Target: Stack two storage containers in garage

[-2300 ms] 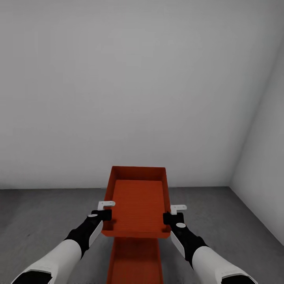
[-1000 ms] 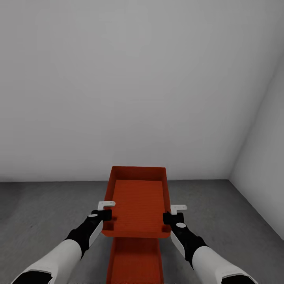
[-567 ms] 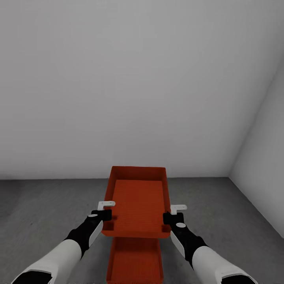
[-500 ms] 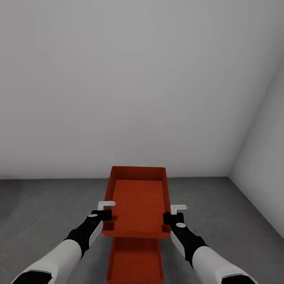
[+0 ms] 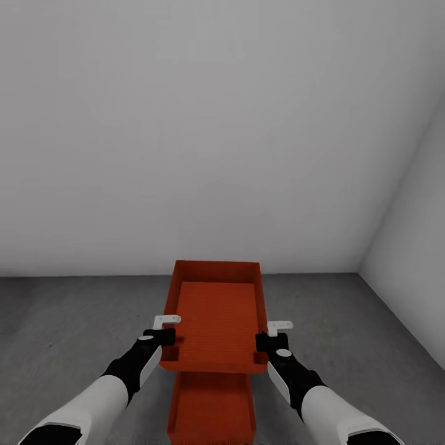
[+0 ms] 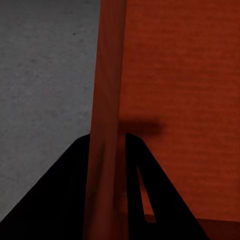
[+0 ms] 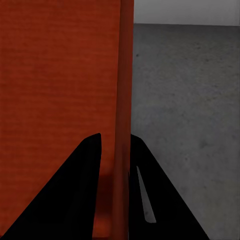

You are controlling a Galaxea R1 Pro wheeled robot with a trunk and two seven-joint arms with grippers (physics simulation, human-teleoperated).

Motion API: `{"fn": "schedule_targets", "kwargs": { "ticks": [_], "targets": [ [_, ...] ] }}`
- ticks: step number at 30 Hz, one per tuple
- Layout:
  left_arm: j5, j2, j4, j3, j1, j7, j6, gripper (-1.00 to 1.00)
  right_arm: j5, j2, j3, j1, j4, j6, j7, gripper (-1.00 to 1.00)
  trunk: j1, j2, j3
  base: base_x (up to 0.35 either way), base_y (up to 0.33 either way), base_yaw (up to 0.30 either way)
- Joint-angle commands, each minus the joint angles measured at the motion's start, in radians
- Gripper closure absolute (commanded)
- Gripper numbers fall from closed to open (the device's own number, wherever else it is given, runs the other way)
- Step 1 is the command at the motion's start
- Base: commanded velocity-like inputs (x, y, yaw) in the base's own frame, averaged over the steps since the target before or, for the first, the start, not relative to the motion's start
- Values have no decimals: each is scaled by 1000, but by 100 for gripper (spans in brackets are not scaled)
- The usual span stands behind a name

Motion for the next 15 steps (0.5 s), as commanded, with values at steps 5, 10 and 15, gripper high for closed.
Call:
{"fn": "schedule_targets", "kwargs": {
  "ticks": [5,10,15],
  "targets": [
    [-14,11,-7,38,-1,35,-16,100,-4,-21,-15,-1,3,-3,-21,100,0,-1,-9,0,0,0],
    [-14,12,-8,38,-1,35,-16,100,-4,-21,-15,0,3,-3,-21,100,0,-1,-17,0,0,0],
    [-14,12,-8,38,-1,35,-16,100,-4,-21,-15,0,3,-3,-21,100,0,-1,-25,0,0,0]
  ]
}}
